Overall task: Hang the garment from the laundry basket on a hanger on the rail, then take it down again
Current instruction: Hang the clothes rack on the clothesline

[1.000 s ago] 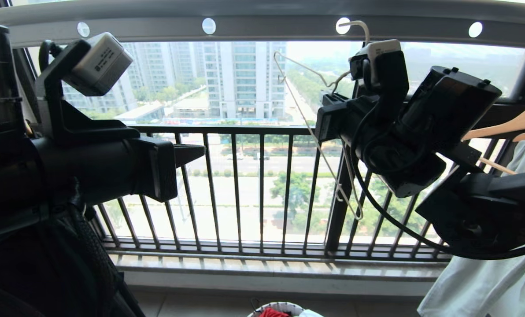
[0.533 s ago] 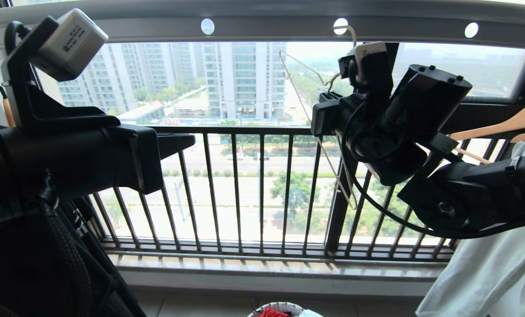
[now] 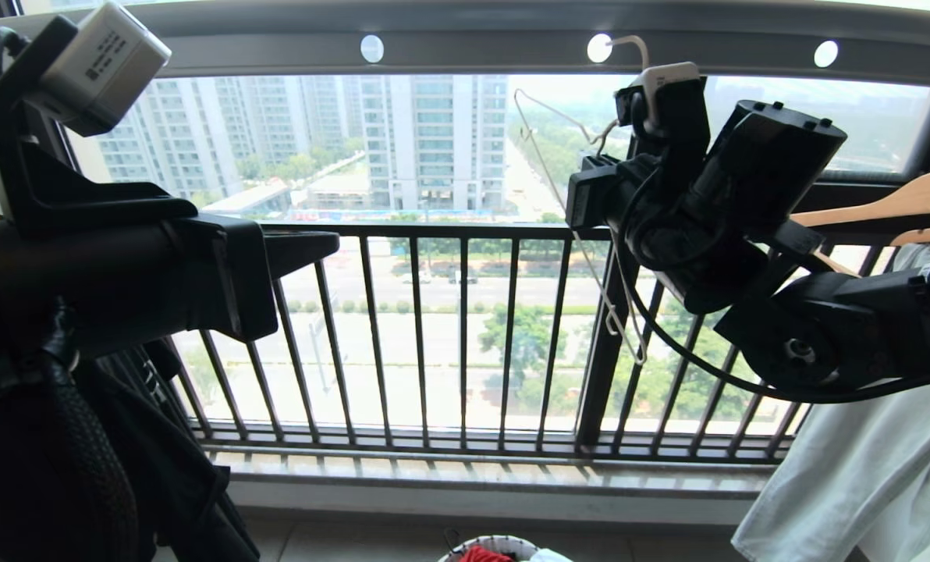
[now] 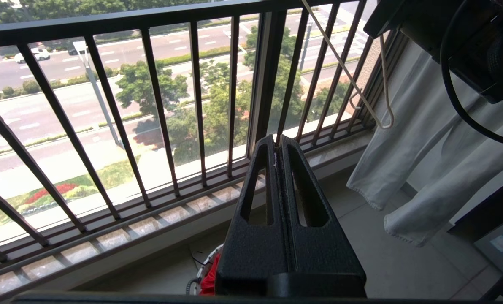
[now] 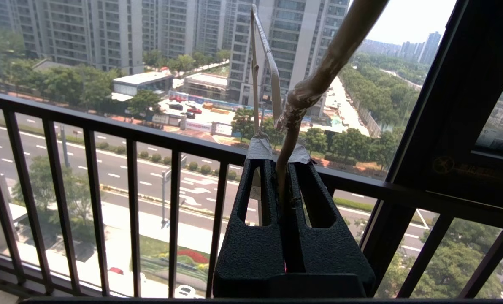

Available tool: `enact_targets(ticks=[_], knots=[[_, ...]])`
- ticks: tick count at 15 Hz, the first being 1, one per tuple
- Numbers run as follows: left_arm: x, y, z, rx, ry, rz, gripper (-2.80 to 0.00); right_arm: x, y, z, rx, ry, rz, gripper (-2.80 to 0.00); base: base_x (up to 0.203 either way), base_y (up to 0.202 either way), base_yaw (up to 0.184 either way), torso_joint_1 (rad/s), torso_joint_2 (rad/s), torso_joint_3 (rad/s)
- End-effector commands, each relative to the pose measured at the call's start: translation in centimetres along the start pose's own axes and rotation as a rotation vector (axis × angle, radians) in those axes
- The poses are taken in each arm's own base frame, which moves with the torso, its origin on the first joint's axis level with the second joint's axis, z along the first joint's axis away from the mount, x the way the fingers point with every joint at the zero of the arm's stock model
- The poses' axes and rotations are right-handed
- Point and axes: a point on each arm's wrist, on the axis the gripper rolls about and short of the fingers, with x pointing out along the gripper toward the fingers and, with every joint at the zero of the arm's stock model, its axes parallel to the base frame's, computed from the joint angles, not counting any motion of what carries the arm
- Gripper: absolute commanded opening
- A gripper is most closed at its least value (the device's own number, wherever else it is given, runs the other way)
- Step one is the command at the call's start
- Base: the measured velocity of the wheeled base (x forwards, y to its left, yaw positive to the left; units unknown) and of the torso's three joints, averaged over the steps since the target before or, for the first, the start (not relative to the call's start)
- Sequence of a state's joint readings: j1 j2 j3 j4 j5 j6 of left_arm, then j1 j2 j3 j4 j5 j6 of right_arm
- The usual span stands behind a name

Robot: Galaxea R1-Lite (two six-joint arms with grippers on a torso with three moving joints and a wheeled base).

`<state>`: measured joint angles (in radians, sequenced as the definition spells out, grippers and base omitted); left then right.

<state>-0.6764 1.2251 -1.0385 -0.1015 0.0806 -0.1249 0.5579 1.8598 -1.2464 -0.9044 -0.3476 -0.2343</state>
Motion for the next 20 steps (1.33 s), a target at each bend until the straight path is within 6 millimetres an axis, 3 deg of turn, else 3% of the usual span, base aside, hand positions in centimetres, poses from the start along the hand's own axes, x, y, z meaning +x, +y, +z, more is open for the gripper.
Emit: enact_targets(ticks=[1,7,13,14,20], knots=[[-0.2,0.0,0.1,-0.001,-0.007,0.0,-2.8,0.4,0.1,0.2,-0.009,0.021,0.003,-2.8,0.0,0.0,0.0,0.0,0.0,0.0],[-1.3,0.0,0.5,-0.002,-0.033,-0.01,-2.8,1.0,0.5,-1.0,-0.029,0.069,0.01,-2.8,0.0,0.0,0.0,0.0,0.0,0.0],[-2.3,0.0,0.7,0.012,-0.055,-0.012,-2.8,0.6,0.3,-0.4,-0.088,0.101,-0.018,-2.8,0.0,0.0,0.0,0.0,0.0,0.0],[-2.3,0.0,0.7,0.013,-0.054,-0.012,-2.8,0.3,0.5,0.0,-0.087,0.094,-0.021,0.0,0.0,0.0,0.0,0.0,0.0,0.0],[-2.4,-0.1,0.4,0.018,-0.043,-0.024,-2.8,-4.7,0.4,3.8,-0.106,0.1,-0.003,0.0,0.0,0.0,0.0,0.0,0.0,0.0]])
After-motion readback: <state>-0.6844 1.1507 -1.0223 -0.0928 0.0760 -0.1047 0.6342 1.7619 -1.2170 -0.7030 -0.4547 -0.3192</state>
